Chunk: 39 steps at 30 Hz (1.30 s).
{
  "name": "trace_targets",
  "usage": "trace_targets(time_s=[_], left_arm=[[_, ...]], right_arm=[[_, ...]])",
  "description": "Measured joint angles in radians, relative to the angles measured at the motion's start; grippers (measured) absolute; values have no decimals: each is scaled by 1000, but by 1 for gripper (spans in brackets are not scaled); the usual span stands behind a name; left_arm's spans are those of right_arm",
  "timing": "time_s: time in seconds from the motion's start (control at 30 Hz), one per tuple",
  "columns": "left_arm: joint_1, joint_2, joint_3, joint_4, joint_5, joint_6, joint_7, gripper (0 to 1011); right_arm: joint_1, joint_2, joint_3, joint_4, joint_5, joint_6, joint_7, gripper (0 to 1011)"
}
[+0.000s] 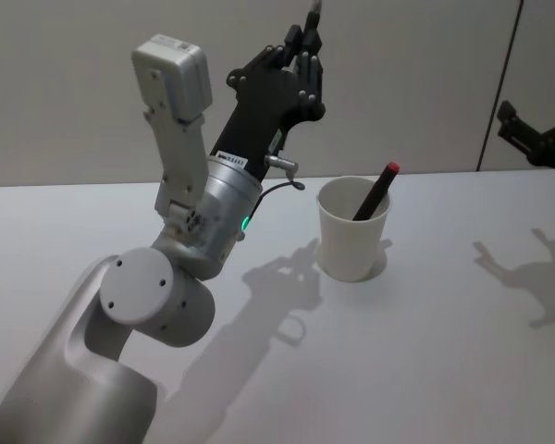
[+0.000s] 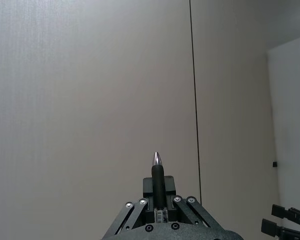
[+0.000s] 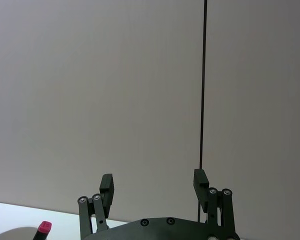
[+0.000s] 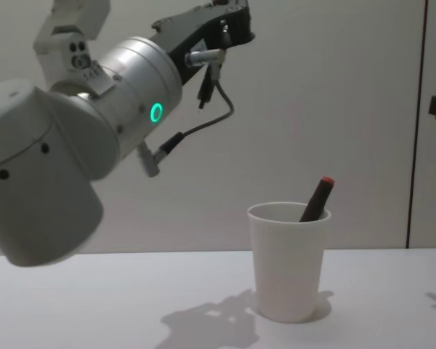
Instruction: Place the pen into the pen holder.
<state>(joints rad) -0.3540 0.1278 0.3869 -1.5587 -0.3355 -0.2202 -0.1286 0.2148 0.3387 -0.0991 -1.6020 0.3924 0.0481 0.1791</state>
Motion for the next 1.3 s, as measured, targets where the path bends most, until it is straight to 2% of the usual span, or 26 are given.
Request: trace_targets(time_s=[0.2, 0.47, 0.83, 1.3], left_arm=[[-18, -16, 2, 32, -6, -16, -21, 130], [-31, -29, 3, 57, -10, -28, -39, 130], [-36, -34, 3, 67, -17, -39, -45, 130], [-17, -40, 2, 71, -66, -87, -24, 130]], right_arm=[[0, 0, 0, 0, 0, 0, 3, 1002], [2, 0, -5, -3, 0, 0, 40, 1002], [4, -1, -23, -17, 3, 6, 151, 1002], [5, -6, -56, -51, 20, 28, 318, 1002]])
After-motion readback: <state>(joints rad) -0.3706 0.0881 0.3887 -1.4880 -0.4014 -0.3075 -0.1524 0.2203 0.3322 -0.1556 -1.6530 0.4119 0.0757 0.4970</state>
